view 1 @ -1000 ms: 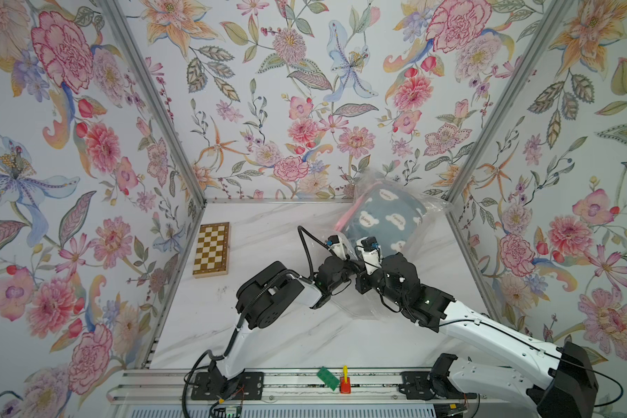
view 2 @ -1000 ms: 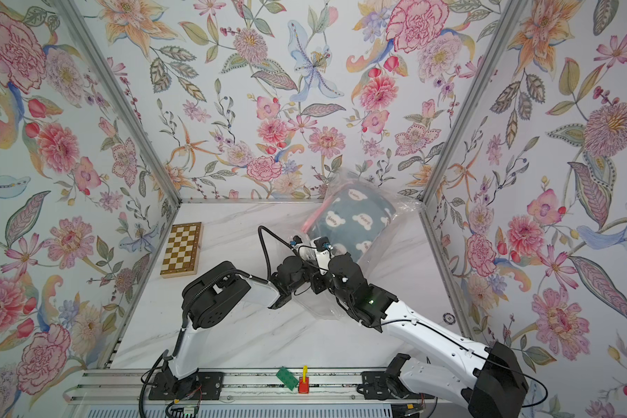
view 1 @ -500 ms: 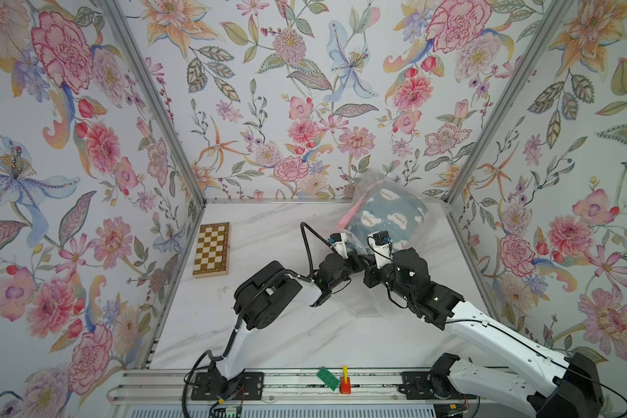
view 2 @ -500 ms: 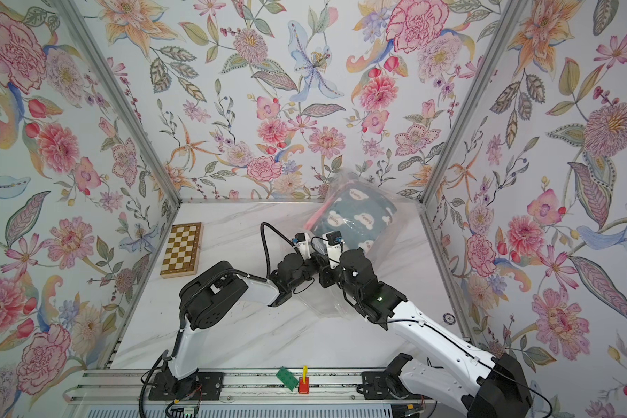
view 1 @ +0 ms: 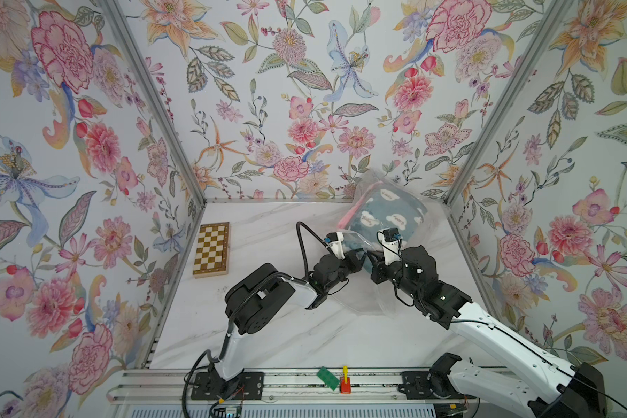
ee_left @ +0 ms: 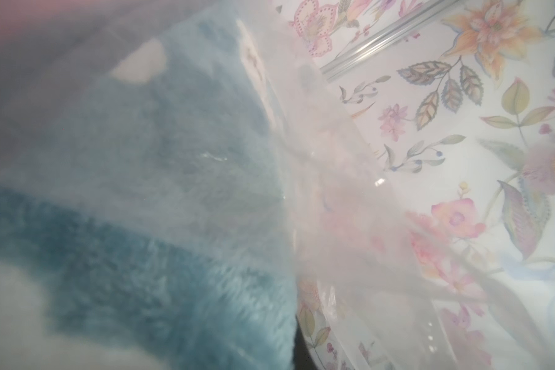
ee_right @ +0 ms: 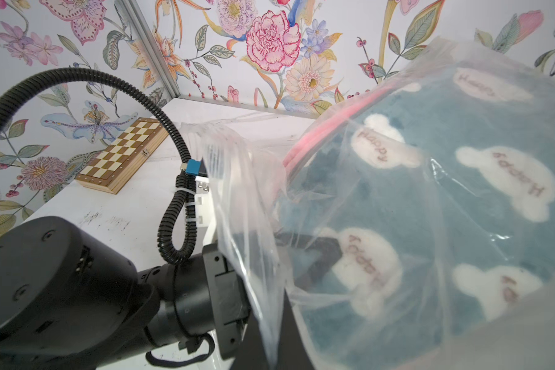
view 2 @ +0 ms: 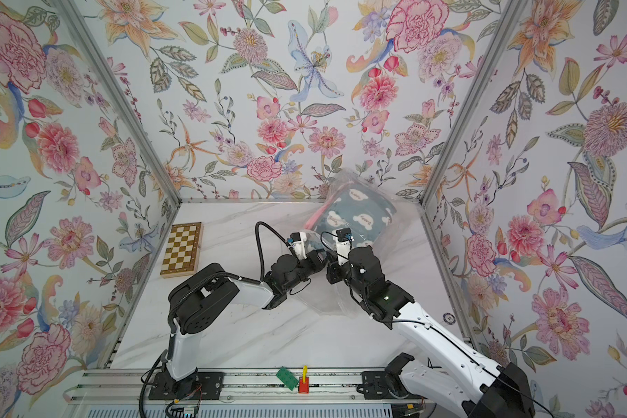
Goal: Take the blanket out of the vacuum bag
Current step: Take out the blanket from the vacuum bag.
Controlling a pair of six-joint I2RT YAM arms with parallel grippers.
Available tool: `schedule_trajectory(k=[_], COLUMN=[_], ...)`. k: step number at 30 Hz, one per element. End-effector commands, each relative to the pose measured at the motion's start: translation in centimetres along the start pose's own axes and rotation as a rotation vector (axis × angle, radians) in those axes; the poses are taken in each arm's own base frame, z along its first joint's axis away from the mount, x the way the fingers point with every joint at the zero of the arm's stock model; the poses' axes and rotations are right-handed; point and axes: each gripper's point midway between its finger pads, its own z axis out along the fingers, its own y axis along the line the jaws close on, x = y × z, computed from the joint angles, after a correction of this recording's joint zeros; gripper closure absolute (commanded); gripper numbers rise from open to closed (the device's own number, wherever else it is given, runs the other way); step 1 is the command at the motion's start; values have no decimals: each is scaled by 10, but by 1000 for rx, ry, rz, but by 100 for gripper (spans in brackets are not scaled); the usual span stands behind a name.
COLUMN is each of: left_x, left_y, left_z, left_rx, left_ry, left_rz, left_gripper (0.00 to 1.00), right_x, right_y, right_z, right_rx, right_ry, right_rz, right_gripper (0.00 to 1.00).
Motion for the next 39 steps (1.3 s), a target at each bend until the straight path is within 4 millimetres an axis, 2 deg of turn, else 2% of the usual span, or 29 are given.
schedule_trajectory(k=[1, 4, 8, 15, 28, 31, 34, 39], left_x=[-4, -1, 5, 26, 28, 27, 29, 35], left_y=[-23, -23, -22, -13, -11, -6, 9, 16], left_z=[-8, -15, -21, -35, -66, -77, -86, -82], left_rx=[62, 57, 57, 14, -74, -104, -146, -143], left_ry=[-25, -15, 0, 55, 75, 62, 44, 54], left_rz=[-34, -33, -44, -37, 76, 78, 63, 49], left_gripper=[100, 100, 100, 100, 100, 100, 100, 100], right_x=[3, 4, 8, 11, 17, 20, 19, 21], right_y=[-10, -20, -21, -21, -24, -29, -33, -38], right_z=[-4, -4, -3, -2, 4, 4, 3, 3], right_rx=[40, 65, 67, 62, 63, 74, 81, 83], right_ry=[-2, -3, 12, 14, 29, 33, 30, 26], right_rz=[2, 17, 16, 15, 26, 35, 52, 58], right_gripper=[100, 100, 100, 100, 100, 100, 100, 100])
